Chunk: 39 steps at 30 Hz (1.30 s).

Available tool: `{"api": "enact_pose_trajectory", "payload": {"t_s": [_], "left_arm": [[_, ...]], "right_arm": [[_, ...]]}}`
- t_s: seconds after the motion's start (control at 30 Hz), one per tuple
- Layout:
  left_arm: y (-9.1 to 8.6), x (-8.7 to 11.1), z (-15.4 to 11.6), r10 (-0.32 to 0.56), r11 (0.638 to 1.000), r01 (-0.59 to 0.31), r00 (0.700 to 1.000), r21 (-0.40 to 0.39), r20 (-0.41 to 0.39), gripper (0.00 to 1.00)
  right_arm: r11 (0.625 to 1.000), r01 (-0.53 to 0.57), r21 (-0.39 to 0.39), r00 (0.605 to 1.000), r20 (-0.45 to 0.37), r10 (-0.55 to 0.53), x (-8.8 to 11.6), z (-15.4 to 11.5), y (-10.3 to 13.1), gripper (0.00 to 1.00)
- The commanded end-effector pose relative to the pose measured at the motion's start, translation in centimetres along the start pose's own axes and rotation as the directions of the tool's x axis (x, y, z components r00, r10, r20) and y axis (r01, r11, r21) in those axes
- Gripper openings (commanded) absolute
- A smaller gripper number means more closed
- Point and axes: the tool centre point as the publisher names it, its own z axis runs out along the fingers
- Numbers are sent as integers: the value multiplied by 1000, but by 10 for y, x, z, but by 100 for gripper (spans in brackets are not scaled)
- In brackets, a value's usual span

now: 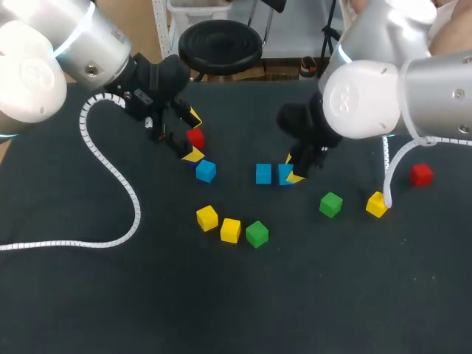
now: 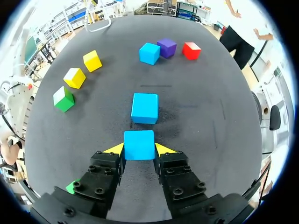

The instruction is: Place the blue cubes, place green cubes on the blue cubes, place the yellow cubes on the green cubes, then place the red cubes on the yellow cubes, and place purple cube on the red cubes.

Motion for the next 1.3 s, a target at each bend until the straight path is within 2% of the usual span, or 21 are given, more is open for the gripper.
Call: {"api": "enact_pose_trajectory", "payload": {"t_s": [0.03,1.3], "left_arm": [[0,1,0,1,1000,-1,1000,0,1,100],[0,1,0,1,1000,-1,1000,0,1,100]], "right_arm": [[1000,2,-3,1000,1,-2,0,1,-2,0],[1000,3,4,1000,3,-3,1,-1,-5,0]]}}
